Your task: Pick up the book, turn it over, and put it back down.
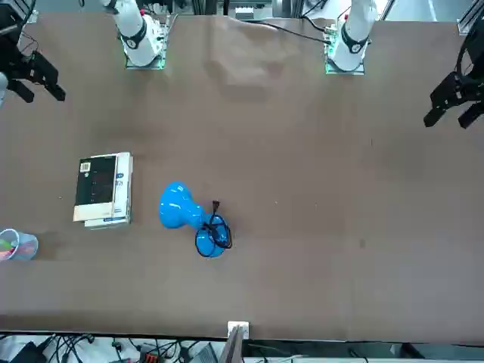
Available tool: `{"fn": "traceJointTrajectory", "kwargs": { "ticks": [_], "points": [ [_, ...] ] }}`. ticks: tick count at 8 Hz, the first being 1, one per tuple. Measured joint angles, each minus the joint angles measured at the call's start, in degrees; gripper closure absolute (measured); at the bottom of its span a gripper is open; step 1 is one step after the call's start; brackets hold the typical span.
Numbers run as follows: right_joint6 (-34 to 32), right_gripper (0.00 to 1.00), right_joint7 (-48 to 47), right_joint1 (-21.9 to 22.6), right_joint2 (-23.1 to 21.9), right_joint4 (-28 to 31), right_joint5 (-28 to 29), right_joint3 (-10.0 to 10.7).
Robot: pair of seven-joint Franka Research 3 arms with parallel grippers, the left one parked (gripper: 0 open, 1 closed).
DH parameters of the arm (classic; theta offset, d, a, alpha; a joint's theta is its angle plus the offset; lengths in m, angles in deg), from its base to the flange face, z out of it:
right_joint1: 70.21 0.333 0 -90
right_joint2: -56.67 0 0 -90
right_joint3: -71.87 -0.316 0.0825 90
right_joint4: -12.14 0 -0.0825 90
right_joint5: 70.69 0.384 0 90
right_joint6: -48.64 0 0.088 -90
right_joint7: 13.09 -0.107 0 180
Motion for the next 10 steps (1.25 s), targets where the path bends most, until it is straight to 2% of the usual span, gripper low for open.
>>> {"fn": "traceJointTrajectory", "kwargs": {
  "ticks": [3, 4, 5, 6, 9, 10],
  "points": [
    [0.00, 0.00, 0.00, -0.10, 0.65, -0.21, 0.35, 0.17],
    [-0.01, 0.00, 0.00, -0.21, 1.36, -0.61, 0.62, 0.84],
    [0.01, 0.00, 0.14, -0.34, 2.36, -0.80, 0.95, 2.36],
    [0.06, 0.00, 0.90, -0.55, 3.79, -0.85, 3.06, 4.67],
    [0.36, 0.00, 10.49, -1.25, 12.58, -1.10, 14.87, 15.59],
    [0.97, 0.00, 15.73, -2.13, 16.40, -1.27, 19.12, 18.52]
  ]
}}
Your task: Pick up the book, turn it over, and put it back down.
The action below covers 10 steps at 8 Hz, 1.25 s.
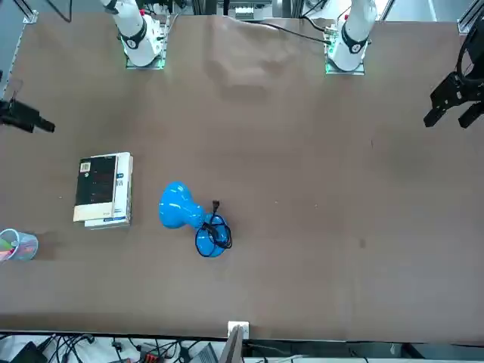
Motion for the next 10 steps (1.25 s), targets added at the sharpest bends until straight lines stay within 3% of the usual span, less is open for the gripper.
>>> {"fn": "traceJointTrajectory", "kwargs": {
  "ticks": [1, 5, 7, 10],
  "points": [
    [1.15, 0.00, 4.98, -1.81, 3.80, -0.24, 4.18, 1.31],
    [0.86, 0.01, 23.95, -13.72, 18.75, -0.83, 25.36, 1.75],
    [-2.38, 0.04, 30.78, -18.02, 25.79, -1.06, 33.01, 1.71],
    [-7.38, 0.05, 38.74, -20.99, 34.31, -3.97, 41.05, 1.63]
  ]
}}
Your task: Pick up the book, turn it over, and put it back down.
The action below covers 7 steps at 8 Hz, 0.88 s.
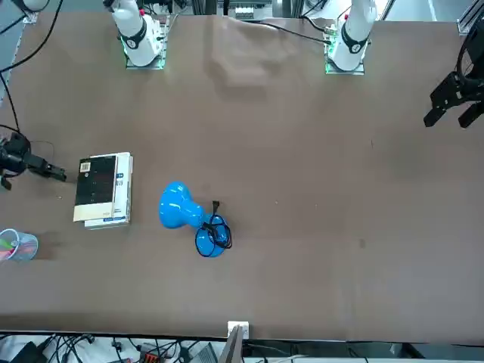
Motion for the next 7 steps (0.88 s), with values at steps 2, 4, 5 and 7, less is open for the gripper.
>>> {"fn": "traceJointTrajectory", "kwargs": {
  "ticks": [2, 4, 5, 7],
  "points": [
    [-3.77, 0.05, 3.39, -1.46, 5.43, -5.42, 1.65, -0.01],
    [-5.53, 0.07, 4.14, -2.81, 9.17, -9.40, 1.88, -0.03],
    [-5.79, 0.07, 4.15, -3.18, 10.34, -9.85, 2.05, -0.05],
    [-5.92, 0.08, 2.29, -3.71, 12.32, -9.92, 3.73, -0.06]
  ]
}}
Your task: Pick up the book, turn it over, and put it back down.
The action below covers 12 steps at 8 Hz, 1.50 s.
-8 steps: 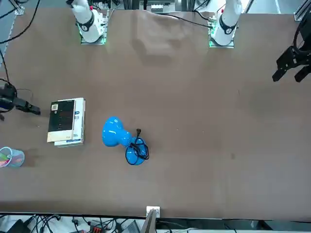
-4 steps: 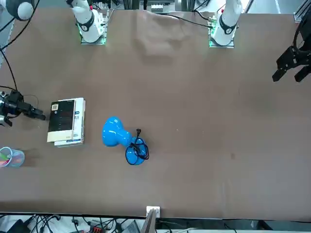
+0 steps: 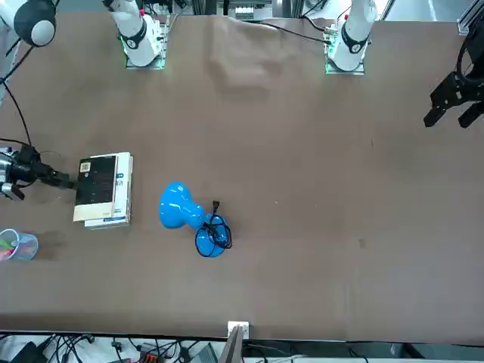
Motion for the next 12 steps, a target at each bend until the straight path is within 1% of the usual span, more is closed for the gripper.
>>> {"fn": "traceJointTrajectory", "kwargs": {
  "ticks": [3, 6, 8, 12],
  "points": [
    [-0.19, 0.08, -4.41, -0.16, 1.86, -0.38, 1.36, -0.22],
    [-0.25, 0.08, -4.84, -0.29, 2.15, -0.41, 1.67, -2.32],
    [-0.25, 0.09, -4.98, -0.35, 2.17, -0.42, 2.05, -2.84],
    [-0.58, 0.19, -5.01, -1.10, 3.00, -1.10, 2.71, -3.07]
  ]
}}
